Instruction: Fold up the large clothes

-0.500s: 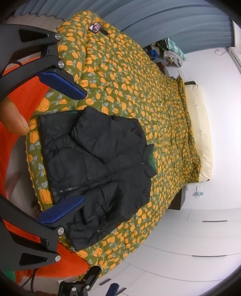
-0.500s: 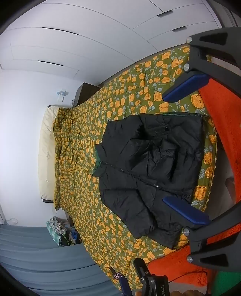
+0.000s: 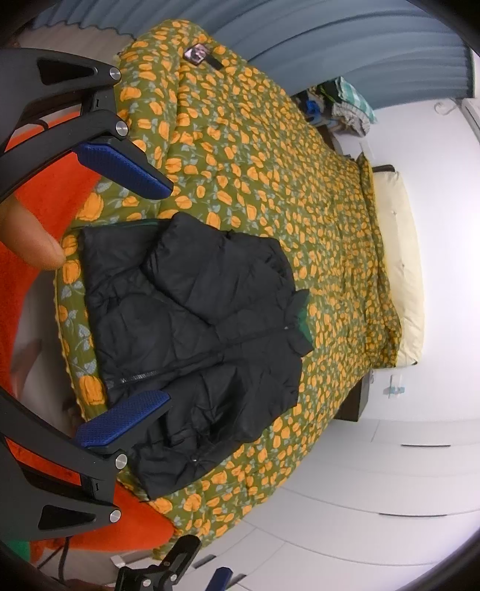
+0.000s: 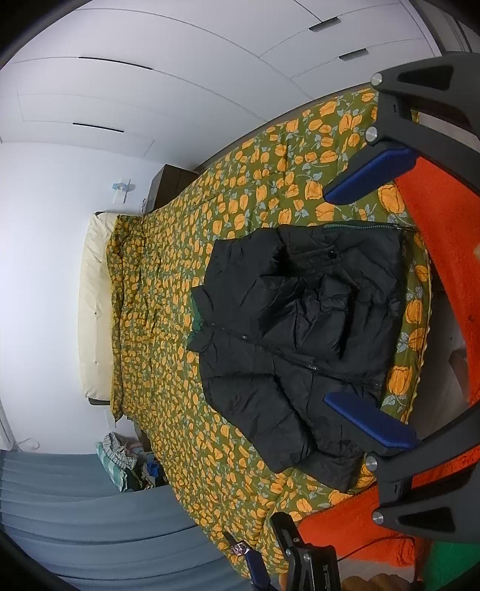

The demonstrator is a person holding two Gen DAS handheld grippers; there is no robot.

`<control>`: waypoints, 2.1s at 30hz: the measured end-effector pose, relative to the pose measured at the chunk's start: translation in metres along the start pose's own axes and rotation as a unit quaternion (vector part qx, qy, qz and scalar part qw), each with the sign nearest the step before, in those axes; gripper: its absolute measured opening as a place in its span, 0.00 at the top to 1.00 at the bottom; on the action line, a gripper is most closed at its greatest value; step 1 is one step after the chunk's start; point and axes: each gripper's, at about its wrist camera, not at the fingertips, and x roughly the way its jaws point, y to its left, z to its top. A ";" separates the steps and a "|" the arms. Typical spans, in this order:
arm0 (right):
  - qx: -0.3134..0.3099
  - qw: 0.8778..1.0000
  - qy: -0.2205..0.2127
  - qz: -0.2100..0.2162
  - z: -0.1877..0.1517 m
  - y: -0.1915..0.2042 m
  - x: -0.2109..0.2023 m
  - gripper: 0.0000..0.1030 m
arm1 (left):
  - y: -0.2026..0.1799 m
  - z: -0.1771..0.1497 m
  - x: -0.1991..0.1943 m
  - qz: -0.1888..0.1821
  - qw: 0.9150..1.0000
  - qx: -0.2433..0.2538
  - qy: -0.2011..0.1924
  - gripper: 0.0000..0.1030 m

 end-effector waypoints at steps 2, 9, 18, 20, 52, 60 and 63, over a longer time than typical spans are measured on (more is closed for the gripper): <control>0.003 1.000 -0.005 0.001 0.007 -0.006 -0.001 0.00 | 0.000 0.000 0.000 0.000 1.000 -0.001 0.000 0.00; -0.007 1.000 -0.010 0.001 0.009 -0.003 -0.005 0.00 | 0.000 0.000 0.000 -0.001 1.000 0.000 0.000 0.00; -0.005 1.000 0.013 0.009 0.010 -0.002 -0.001 0.00 | 0.001 0.000 0.000 -0.001 1.000 0.000 0.000 0.00; 0.001 1.000 0.012 0.017 0.010 -0.003 0.000 0.00 | 0.002 0.000 0.000 -0.001 1.000 0.000 0.000 0.00; -0.004 0.999 -0.025 0.020 0.012 0.000 -0.006 0.00 | 0.004 -0.002 0.001 -0.001 1.000 -0.001 0.000 0.00; -0.025 0.999 -0.021 -0.002 0.014 0.005 -0.004 0.00 | 0.003 -0.002 0.000 -0.001 1.000 -0.002 -0.001 0.00; -0.036 0.999 -0.027 -0.009 0.014 0.010 -0.007 0.00 | 0.003 -0.002 0.001 -0.002 1.000 -0.002 0.001 0.00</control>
